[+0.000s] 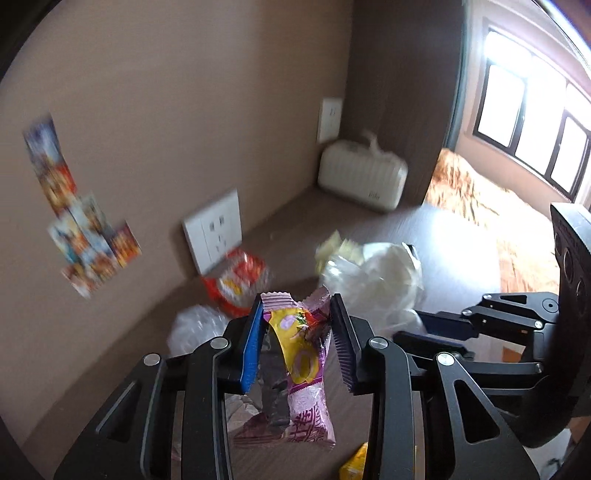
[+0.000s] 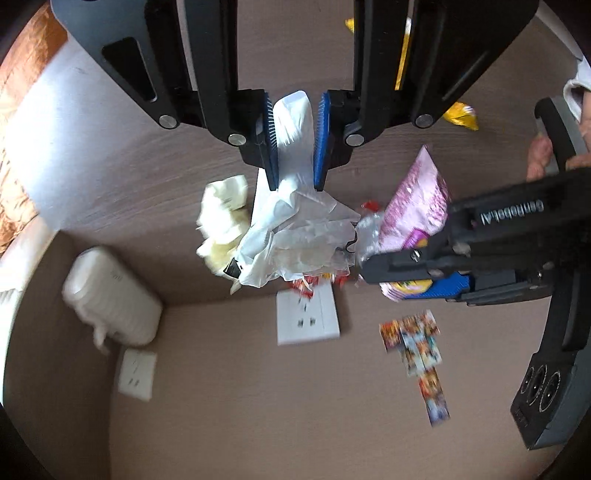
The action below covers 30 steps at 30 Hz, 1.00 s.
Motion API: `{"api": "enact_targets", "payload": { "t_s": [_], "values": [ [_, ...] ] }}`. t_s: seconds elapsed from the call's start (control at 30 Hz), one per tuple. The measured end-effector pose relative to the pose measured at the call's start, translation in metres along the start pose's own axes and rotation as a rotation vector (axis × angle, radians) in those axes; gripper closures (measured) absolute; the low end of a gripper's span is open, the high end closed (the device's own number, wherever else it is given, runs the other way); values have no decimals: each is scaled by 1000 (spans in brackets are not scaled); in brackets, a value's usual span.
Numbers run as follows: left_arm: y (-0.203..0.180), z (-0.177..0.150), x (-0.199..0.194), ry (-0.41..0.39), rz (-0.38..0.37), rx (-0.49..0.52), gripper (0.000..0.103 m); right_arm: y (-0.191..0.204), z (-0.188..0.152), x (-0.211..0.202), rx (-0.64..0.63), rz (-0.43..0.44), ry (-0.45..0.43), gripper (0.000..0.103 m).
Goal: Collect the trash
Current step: 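Grasp the pink snack wrapper with the left tool while the right tool grasps the white plastic bag, then carry the wrapper and bag to the bin and open both tools over it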
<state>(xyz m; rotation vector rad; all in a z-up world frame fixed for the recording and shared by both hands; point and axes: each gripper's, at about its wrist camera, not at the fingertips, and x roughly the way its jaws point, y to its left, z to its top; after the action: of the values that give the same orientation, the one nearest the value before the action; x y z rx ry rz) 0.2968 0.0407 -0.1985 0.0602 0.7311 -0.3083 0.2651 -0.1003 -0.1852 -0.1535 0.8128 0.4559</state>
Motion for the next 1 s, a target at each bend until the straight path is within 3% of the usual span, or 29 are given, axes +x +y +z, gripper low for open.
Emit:
{"api": "enact_targets", "payload": {
  "t_s": [0.2,0.33,0.83,1.0],
  "values": [
    [-35,26,-35,-77,-27,46,68,-26,-4,-66,38,-71,-77,83],
    [-80,40,-42,-108,-92,91,68,-53,-19,-102,83,-126,-110,83],
    [-264,41,-17,-73,-382,279,68,-159,-116,-234,304,-382,-173,83],
    [-319,34,6,-39,-451,333,68,-198,-153,-250,383,-425,-156,83]
  ]
}}
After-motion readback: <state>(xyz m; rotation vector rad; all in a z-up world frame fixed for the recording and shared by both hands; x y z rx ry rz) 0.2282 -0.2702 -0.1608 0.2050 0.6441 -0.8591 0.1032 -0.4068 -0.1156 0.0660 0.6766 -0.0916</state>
